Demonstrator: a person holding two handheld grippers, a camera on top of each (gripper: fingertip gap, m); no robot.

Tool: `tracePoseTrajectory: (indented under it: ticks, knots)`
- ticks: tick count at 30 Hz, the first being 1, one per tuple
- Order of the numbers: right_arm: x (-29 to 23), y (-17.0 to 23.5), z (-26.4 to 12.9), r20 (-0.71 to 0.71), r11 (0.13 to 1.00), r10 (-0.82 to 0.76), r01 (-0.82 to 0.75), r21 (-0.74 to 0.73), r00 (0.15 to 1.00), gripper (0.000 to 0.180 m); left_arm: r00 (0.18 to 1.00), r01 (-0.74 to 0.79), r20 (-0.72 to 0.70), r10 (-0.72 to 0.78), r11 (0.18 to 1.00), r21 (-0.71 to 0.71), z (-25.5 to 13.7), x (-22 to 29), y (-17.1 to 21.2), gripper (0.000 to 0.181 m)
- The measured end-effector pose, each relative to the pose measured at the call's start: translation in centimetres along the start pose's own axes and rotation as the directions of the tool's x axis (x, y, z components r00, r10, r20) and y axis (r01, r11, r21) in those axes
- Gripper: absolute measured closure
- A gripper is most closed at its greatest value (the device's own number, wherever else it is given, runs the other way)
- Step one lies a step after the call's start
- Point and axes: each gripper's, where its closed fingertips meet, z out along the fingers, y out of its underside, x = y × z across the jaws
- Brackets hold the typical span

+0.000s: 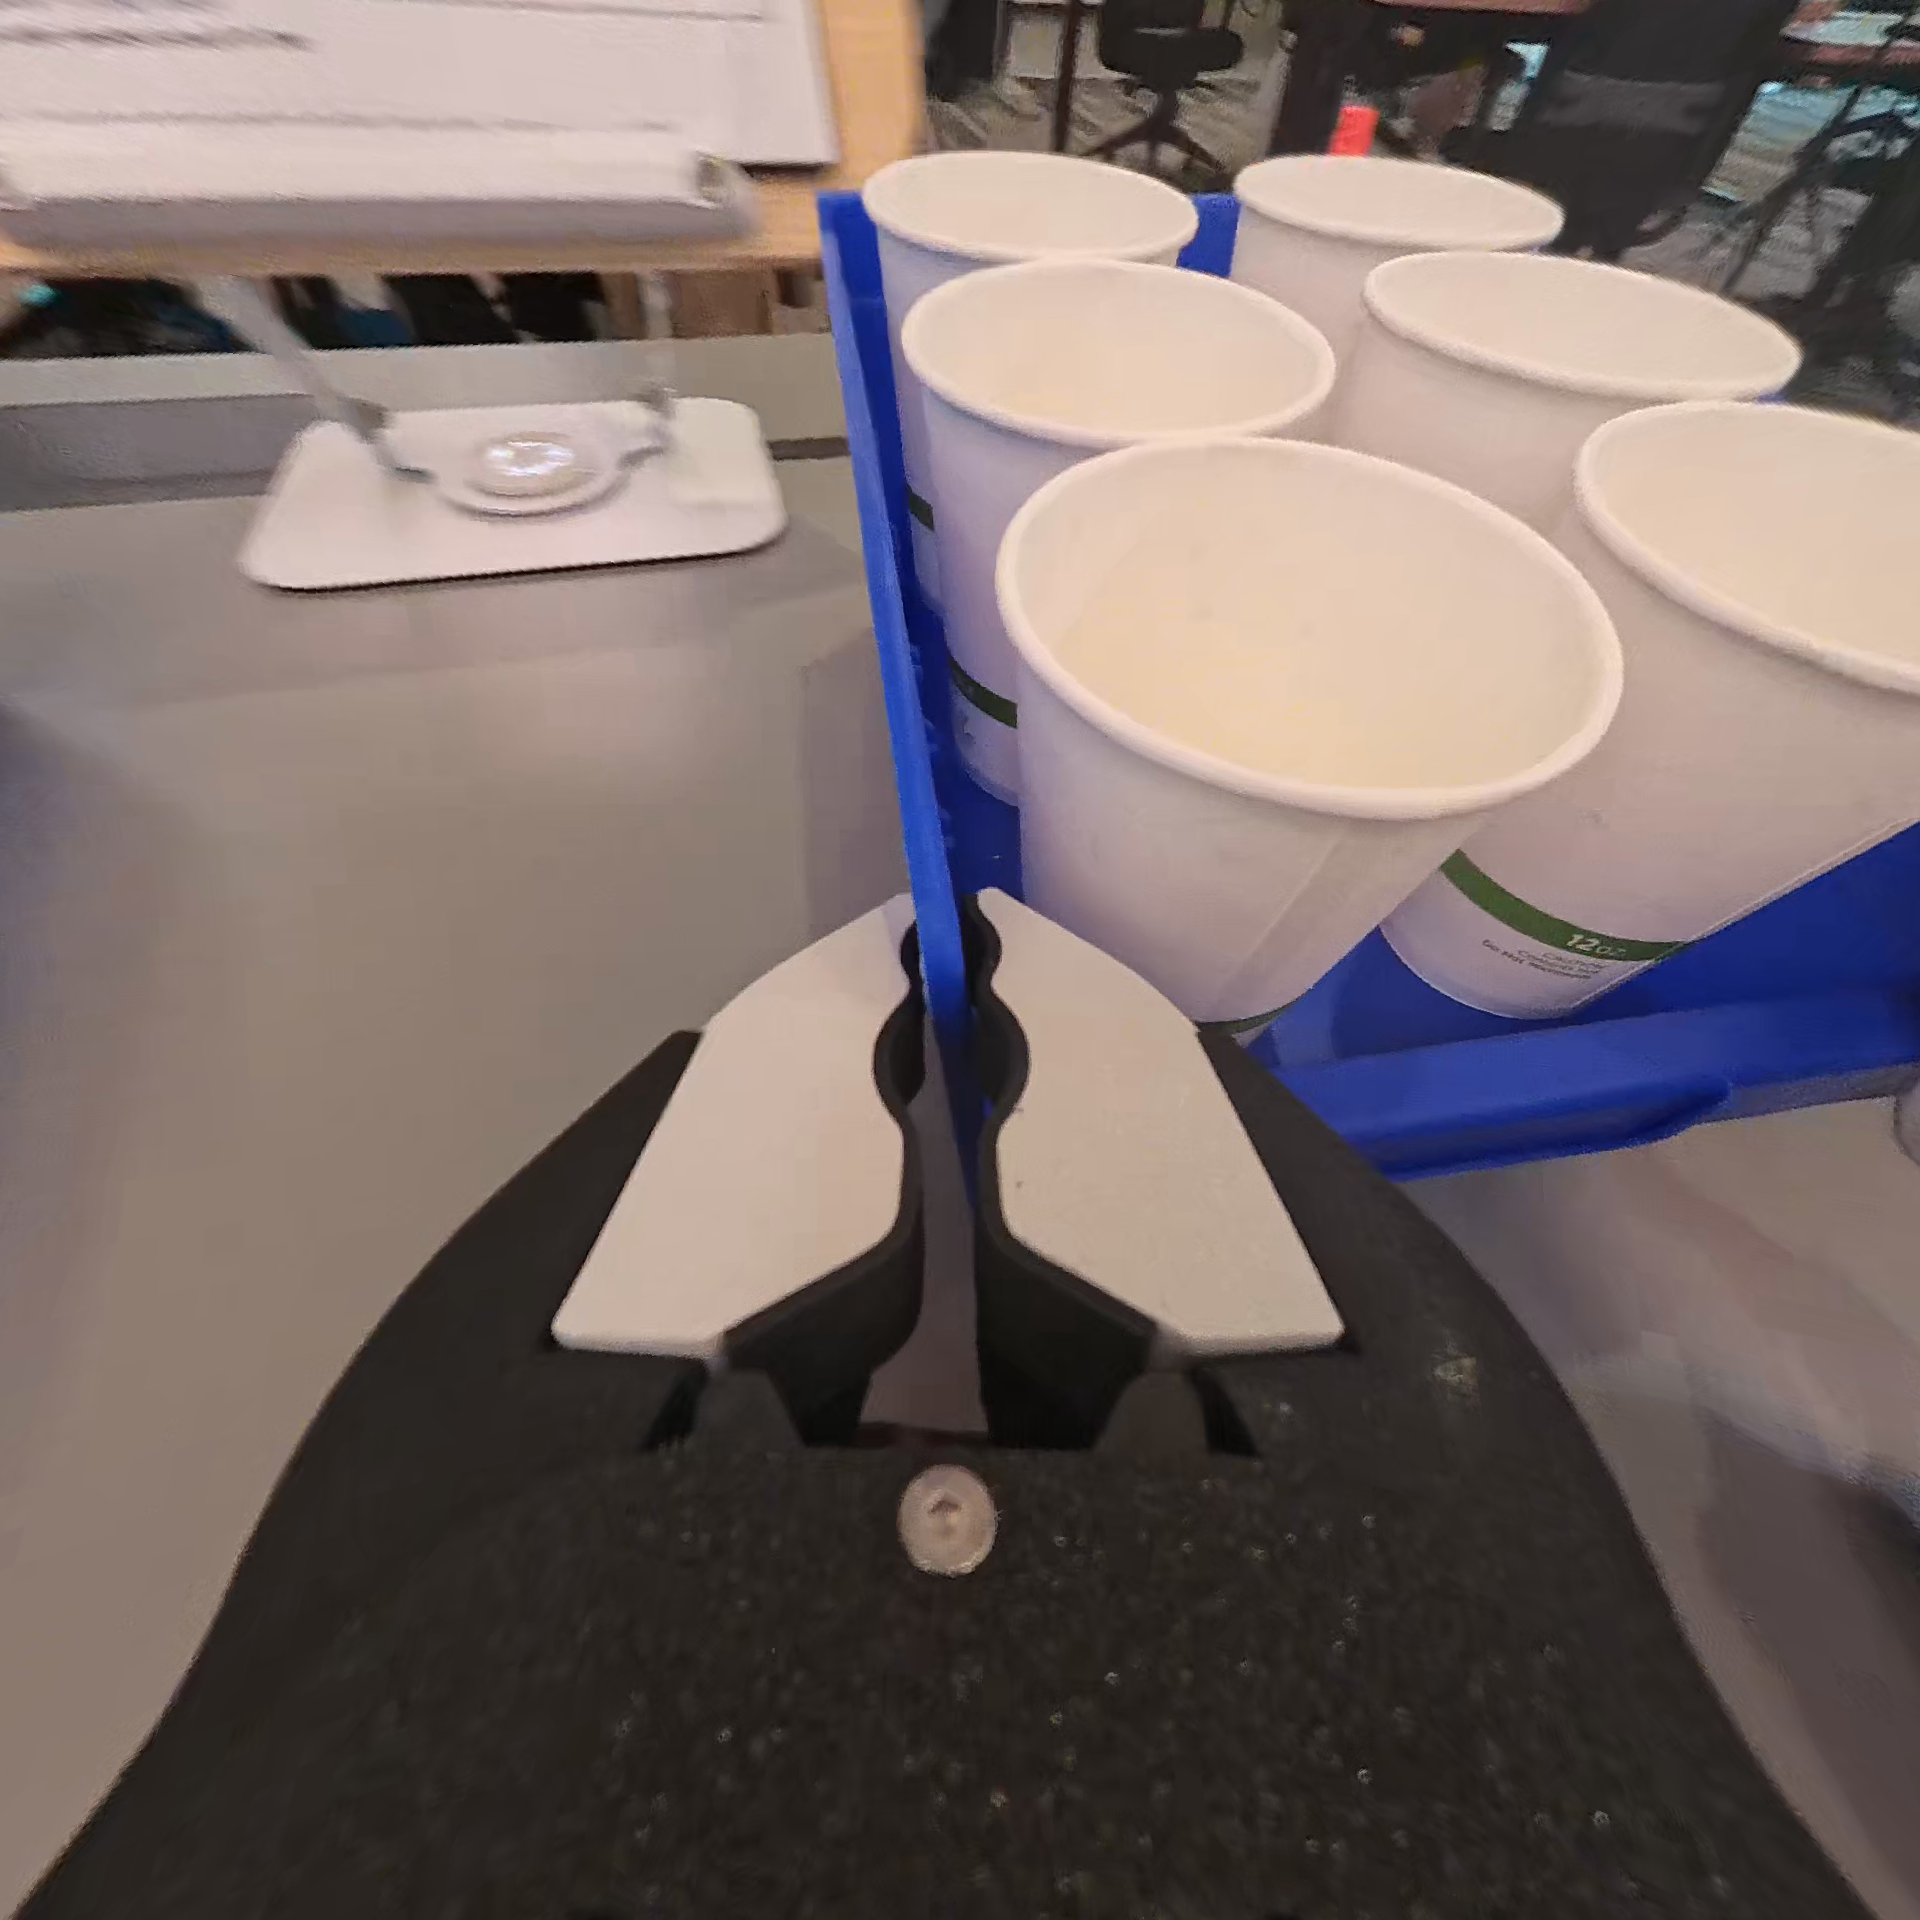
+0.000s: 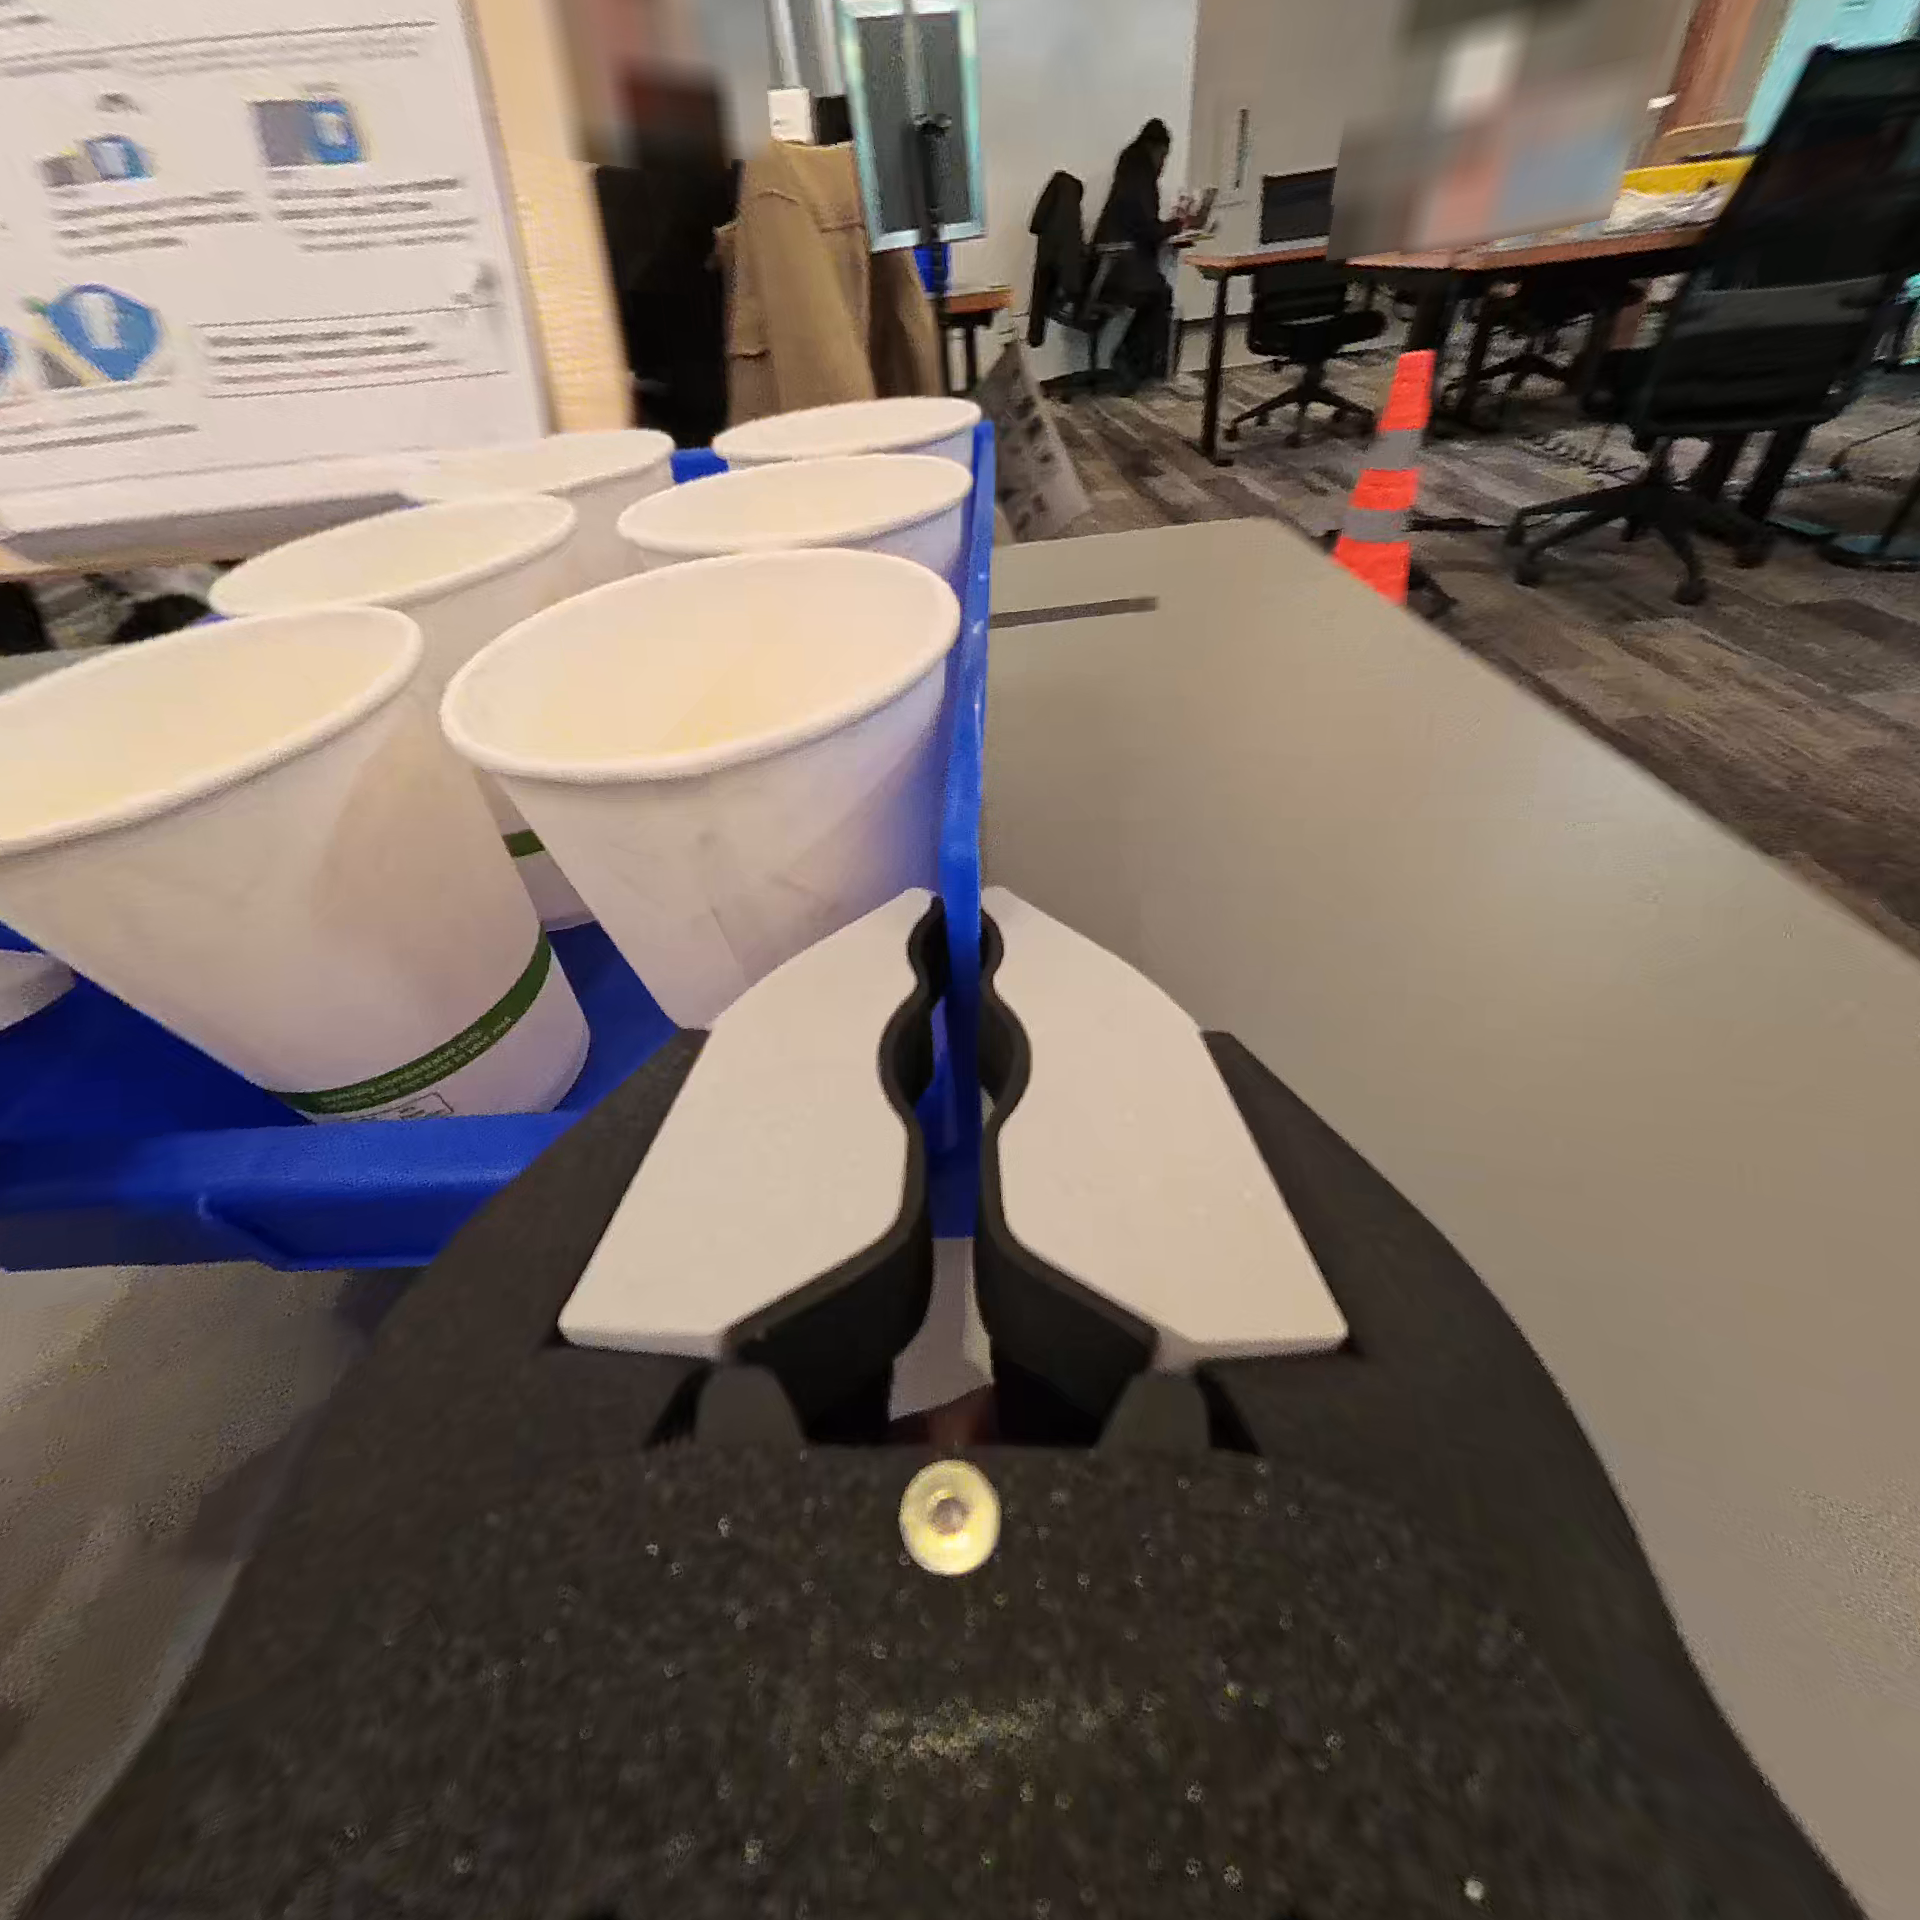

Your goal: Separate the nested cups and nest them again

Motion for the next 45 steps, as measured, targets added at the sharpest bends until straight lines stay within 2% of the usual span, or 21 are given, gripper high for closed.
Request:
tracePoseTrajectory:
  ticks: [7,12,18,21,22,23,24,25,29,33,35,37,41,44,45]
  knots:
    - [-14.0,1.1,0.6,0.193,0.998,-0.014,0.025,-0.058,0.981,0.177,0.985,-0.003,0.174,0.0,1.0,0.018,-5.9,-13.2,0.5,0.177]
    - [-20.0,3.3,0.8,0.281,0.99,-0.057,0.092,-0.111,0.958,0.176,0.974,0.007,0.228,-0.003,1.0,-0.016,-7.9,-19.4,2.1,0.177]
    - [-21.6,4.9,0.5,0.336,0.975,-0.067,0.134,-0.18,0.94,0.174,0.973,0.019,0.229,-0.006,0.998,-0.058,-7.5,-21.4,4.0,0.177]
    - [-21.9,5.0,0.0,0.373,0.973,-0.049,0.129,-0.192,0.927,0.166,0.978,0.04,0.207,-0.029,0.998,-0.049,-7.4,-21.6,4.1,0.177]
    - [-21.8,5.0,-0.3,0.385,0.973,-0.036,0.119,-0.195,0.922,0.153,0.978,0.04,0.208,-0.027,0.997,-0.061,-7.6,-21.7,4.2,0.173]
    - [-21.5,4.9,-0.8,0.389,0.975,-0.03,0.112,-0.19,0.921,0.145,0.975,0.035,0.223,-0.02,0.998,-0.061,-8.1,-21.9,4.3,0.154]
    - [-21.0,4.6,-1.5,0.393,0.98,-0.033,0.107,-0.169,0.919,0.143,0.976,0.019,0.216,-0.007,0.998,-0.053,-8.9,-21.9,4.4,0.138]
    - [-20.4,4.3,-2.4,0.403,0.984,-0.04,0.107,-0.144,0.914,0.14,0.981,0.007,0.193,0.003,0.999,-0.05,-9.9,-21.7,4.8,0.145]
    - [-18.9,4.4,-7.2,0.486,0.987,-0.076,0.134,-0.085,0.87,0.135,0.982,0.008,0.188,-0.004,1.0,-0.022,-15.9,-23.7,6.7,0.145]
    - [-20.0,5.0,-10.6,0.578,0.992,-0.046,0.104,-0.066,0.815,0.144,0.936,-0.003,0.352,-0.01,0.999,0.035,-20.3,-31.4,6.2,0.139]
    - [-21.7,5.3,-11.5,0.623,0.988,-0.027,0.117,-0.104,0.781,0.141,0.913,0.022,0.408,-0.024,1.0,0.01,-20.2,-36.0,5.7,0.13]
    - [-22.9,5.2,-12.4,0.645,0.991,-0.014,0.097,-0.093,0.764,0.142,0.913,0.105,0.397,-0.089,0.994,-0.018,-18.9,-39.7,5.4,0.123]
    - [-25.2,6.9,-13.1,0.675,0.977,-0.083,0.193,-0.089,0.733,0.142,0.905,0.179,0.399,-0.148,0.983,-0.042,-15.2,-44.3,4.5,0.118]
    - [-26.1,7.7,-13.5,0.697,0.972,-0.074,0.207,-0.109,0.713,0.143,0.872,0.214,0.461,-0.164,0.975,-0.058,-13.4,-47.0,4.7,0.125]
    - [-26.3,7.9,-13.6,0.702,0.972,-0.07,0.207,-0.113,0.709,0.143,0.87,0.237,0.457,-0.185,0.97,-0.058,-12.9,-47.4,5.0,0.137]
